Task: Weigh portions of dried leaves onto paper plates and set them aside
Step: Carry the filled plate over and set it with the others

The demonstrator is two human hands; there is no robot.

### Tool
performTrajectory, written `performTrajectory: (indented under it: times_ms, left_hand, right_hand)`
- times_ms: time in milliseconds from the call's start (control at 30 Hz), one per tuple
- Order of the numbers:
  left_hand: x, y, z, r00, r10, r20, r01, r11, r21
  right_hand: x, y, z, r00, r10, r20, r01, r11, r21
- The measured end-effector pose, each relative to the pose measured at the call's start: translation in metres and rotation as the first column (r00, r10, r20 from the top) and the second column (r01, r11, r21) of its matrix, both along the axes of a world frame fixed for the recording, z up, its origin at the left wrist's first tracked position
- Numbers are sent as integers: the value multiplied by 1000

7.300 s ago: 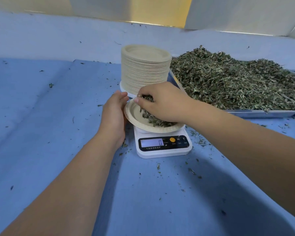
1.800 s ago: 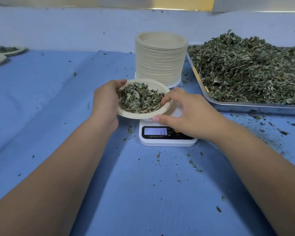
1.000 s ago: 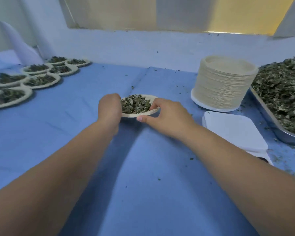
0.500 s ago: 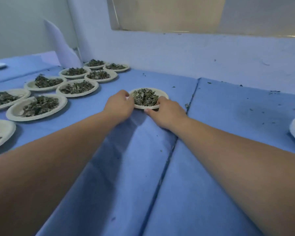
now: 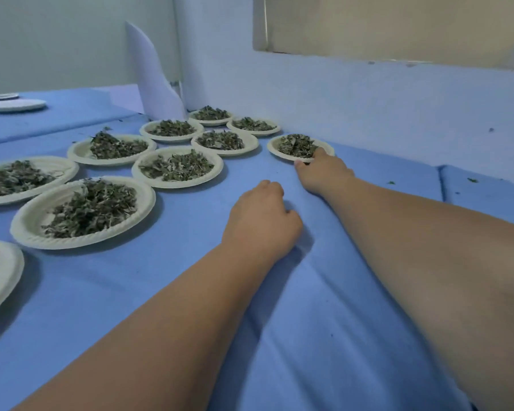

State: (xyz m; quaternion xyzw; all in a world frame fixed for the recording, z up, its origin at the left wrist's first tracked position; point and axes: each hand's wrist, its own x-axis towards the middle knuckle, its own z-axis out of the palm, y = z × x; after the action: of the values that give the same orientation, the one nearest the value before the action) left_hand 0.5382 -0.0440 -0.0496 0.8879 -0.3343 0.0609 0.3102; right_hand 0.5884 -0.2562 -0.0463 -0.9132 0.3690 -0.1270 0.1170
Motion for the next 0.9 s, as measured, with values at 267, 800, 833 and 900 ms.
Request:
performTrajectory:
  times_ms: [267,800,833,900]
  left_hand:
    - [-2,2,1,999,-4,-32,4,1000,-17]
    - [-7,7,5,998,-46,-39,44,998,-44]
    - [-6,9,5,998,-45,-41,43,998,-52]
    - [-7,9,5,997,-62,-43,60,996,-62]
  right_hand:
    - [17,9,2,993,-4,117,23,988,-156]
    - [38,2,7,942,317,-110,-331,933,-143]
    - [40,2,8,934,335,-123,-350,928,-131]
    - [42,-3,7,930,345,-128,-358,928,-104]
